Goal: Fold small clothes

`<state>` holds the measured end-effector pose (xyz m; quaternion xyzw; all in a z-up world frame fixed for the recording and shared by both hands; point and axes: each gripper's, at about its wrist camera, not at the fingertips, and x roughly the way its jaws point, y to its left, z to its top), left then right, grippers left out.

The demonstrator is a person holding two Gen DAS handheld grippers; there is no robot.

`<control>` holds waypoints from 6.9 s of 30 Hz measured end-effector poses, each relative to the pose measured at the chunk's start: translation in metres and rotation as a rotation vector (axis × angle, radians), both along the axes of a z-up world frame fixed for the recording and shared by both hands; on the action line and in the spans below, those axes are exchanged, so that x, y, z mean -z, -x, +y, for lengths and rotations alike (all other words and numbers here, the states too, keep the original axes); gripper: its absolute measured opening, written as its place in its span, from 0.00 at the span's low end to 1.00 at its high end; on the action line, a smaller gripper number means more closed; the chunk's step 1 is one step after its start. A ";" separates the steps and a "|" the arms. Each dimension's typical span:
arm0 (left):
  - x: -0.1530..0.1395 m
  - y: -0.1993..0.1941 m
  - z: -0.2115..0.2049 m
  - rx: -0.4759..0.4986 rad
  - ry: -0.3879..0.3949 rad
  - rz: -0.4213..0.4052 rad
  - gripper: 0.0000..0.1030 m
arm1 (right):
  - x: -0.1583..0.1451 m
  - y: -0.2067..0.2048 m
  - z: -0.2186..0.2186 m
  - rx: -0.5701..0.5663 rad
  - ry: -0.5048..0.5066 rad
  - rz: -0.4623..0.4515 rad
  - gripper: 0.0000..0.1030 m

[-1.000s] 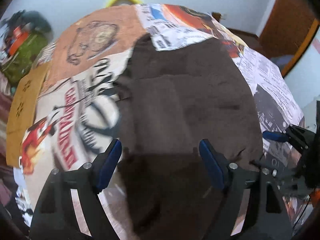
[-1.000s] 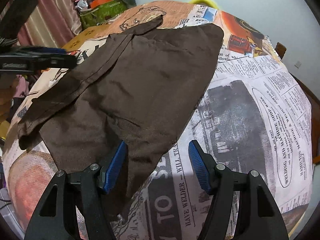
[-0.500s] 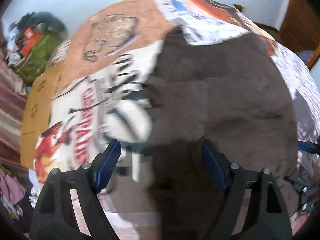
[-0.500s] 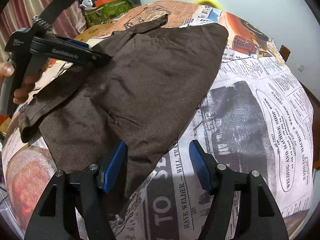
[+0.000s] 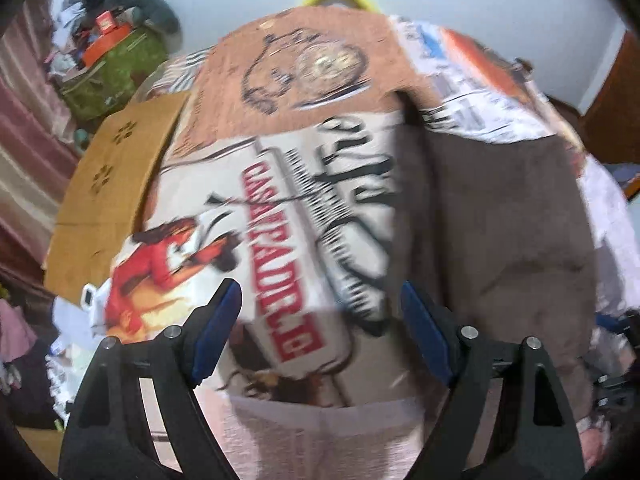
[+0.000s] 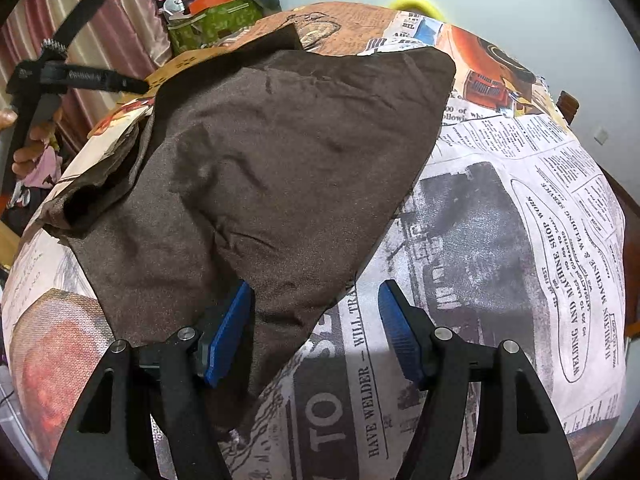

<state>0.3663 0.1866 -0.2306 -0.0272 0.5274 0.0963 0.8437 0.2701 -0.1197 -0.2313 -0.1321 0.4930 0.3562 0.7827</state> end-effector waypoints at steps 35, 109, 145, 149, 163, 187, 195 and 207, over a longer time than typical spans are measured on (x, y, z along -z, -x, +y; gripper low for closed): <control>0.014 0.086 0.008 0.052 -0.024 0.081 0.87 | -0.001 -0.002 -0.009 0.032 0.007 0.014 0.64; -0.020 0.103 -0.108 0.281 -0.009 -0.120 0.10 | -0.061 0.032 0.001 -0.007 -0.115 -0.054 0.08; 0.024 -0.102 -0.047 0.206 0.001 -0.025 0.47 | -0.033 -0.154 0.042 0.097 -0.141 0.017 0.15; 0.011 -0.099 -0.031 0.160 0.000 -0.083 0.61 | -0.040 -0.161 0.029 0.149 -0.178 0.004 0.30; 0.027 -0.035 -0.011 0.108 0.168 -0.016 0.68 | -0.040 -0.112 -0.003 0.193 -0.208 0.019 0.58; 0.033 -0.017 -0.036 0.126 0.347 -0.016 0.18 | -0.009 -0.089 -0.001 0.185 -0.234 0.106 0.12; 0.029 0.040 -0.056 0.174 0.346 0.068 0.18 | -0.013 -0.045 -0.008 0.126 -0.179 0.106 0.11; 0.018 0.083 -0.049 0.150 0.278 0.060 0.49 | -0.018 -0.013 -0.029 0.169 -0.132 0.089 0.15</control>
